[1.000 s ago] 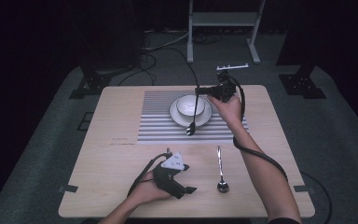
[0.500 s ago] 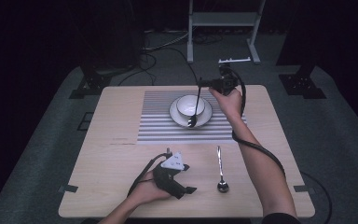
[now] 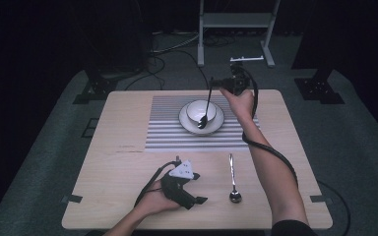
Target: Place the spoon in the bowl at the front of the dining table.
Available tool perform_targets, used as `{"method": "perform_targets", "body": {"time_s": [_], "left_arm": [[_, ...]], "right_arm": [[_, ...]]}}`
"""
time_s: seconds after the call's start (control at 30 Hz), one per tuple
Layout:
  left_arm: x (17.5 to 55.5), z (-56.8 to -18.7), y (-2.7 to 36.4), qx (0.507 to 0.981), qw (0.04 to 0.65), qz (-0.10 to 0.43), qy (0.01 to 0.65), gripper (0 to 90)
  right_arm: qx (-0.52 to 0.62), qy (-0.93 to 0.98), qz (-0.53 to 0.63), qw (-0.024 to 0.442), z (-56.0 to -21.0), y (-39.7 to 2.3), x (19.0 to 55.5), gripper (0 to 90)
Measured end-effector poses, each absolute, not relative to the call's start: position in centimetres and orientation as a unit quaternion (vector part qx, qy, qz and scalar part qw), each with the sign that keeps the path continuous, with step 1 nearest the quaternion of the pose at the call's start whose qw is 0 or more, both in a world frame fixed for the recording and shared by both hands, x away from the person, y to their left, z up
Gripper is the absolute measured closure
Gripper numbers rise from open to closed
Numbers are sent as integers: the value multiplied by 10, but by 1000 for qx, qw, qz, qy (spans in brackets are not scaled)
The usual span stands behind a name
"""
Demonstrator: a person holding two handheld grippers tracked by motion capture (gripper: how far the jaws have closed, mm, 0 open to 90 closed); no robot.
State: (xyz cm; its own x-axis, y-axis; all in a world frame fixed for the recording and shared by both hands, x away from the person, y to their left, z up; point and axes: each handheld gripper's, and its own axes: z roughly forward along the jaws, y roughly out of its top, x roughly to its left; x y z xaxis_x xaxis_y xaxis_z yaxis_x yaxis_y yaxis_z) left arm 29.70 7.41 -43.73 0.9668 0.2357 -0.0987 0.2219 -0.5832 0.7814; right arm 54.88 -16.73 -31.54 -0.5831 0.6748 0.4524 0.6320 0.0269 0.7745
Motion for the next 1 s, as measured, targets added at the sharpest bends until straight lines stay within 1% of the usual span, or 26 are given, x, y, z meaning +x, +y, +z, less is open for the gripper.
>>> {"method": "perform_targets", "body": {"time_s": [0.5, 1.0], "left_arm": [[296, -437, 75, 889, 440, 9, 128, 168], [295, -437, 75, 889, 439, 11, 127, 169]], "right_arm": [[464, 713, 524, 42, -305, -161, 562, 885], [495, 695, 519, 51, -320, -167, 576, 885]]}}
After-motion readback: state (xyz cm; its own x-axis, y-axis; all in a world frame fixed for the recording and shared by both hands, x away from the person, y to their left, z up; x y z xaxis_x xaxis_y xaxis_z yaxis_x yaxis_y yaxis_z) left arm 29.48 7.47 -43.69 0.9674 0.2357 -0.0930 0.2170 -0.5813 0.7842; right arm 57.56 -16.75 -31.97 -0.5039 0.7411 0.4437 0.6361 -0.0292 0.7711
